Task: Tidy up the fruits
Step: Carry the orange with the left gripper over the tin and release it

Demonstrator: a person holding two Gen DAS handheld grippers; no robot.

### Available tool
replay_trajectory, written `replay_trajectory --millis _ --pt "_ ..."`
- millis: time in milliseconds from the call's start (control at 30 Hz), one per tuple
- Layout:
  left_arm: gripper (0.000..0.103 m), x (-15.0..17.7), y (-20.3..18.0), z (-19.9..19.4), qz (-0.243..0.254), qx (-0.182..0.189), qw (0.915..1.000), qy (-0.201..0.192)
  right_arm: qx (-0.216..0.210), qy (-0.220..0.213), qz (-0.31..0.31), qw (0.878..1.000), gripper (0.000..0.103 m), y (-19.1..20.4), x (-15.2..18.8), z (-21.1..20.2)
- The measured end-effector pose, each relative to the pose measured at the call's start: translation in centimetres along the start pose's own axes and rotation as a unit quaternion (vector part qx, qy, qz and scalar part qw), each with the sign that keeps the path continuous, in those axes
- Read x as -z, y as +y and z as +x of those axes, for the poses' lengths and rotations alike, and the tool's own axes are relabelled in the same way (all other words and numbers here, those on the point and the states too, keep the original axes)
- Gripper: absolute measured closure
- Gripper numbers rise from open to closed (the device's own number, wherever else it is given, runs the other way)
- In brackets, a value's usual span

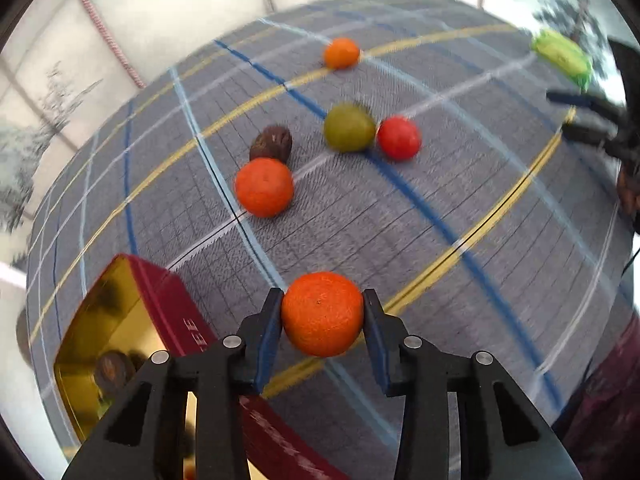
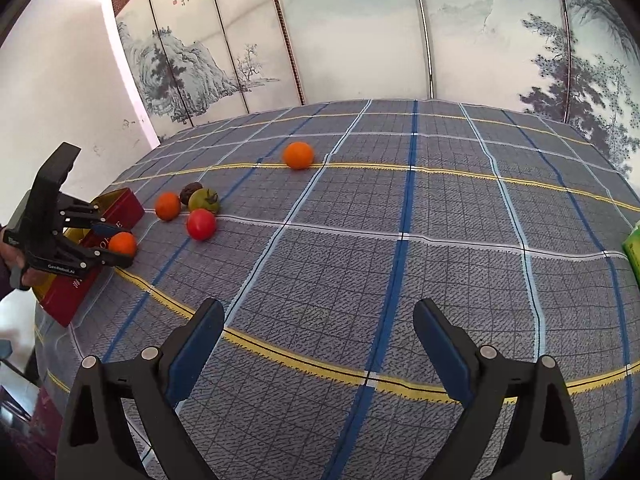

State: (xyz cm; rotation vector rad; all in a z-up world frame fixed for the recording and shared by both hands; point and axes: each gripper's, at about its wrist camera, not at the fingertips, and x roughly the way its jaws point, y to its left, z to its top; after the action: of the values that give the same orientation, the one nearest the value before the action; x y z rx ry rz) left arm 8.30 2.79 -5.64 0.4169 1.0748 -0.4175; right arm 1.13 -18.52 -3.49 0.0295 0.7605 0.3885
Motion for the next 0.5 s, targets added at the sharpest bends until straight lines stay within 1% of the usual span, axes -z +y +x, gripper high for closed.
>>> replay_trajectory --millis 100,167,233,300,400,500 --pt "0.063 0.3 -0.5 -2.2 -0.065 0.004 0.9976 -0.024 0.001 0.0 0.001 1.0 0.009 0.0 0.0 0.0" --pt "0.063 1.0 -0.7 -3.8 -0.12 0.007 0.992 -0.039 0.005 0.001 -0.001 1.0 0.008 0.1 0.0 0.0" --pt "0.063 1.6 -1.2 -5.0 -0.153 0.009 0.9869 -0.049 0.007 0.003 -0.006 1.0 0.007 0.4 0.1 0.1" --pt "0.063 2.1 -1.7 -6.0 -0.174 -0.001 0.9831 -0.056 0.01 0.007 -0.013 1.0 0.007 0.6 0.1 0.3" --pt "0.063 2.7 -2.6 -7.5 -0.188 -0.021 0.9797 -0.066 0.014 0.009 -0.016 1.0 0.007 0.8 0.2 0.4" --pt "0.063 3.1 -3.3 -8.4 -0.198 -0.028 0.977 -0.073 0.017 0.009 -0.014 1.0 0.007 0.7 0.2 0.4"
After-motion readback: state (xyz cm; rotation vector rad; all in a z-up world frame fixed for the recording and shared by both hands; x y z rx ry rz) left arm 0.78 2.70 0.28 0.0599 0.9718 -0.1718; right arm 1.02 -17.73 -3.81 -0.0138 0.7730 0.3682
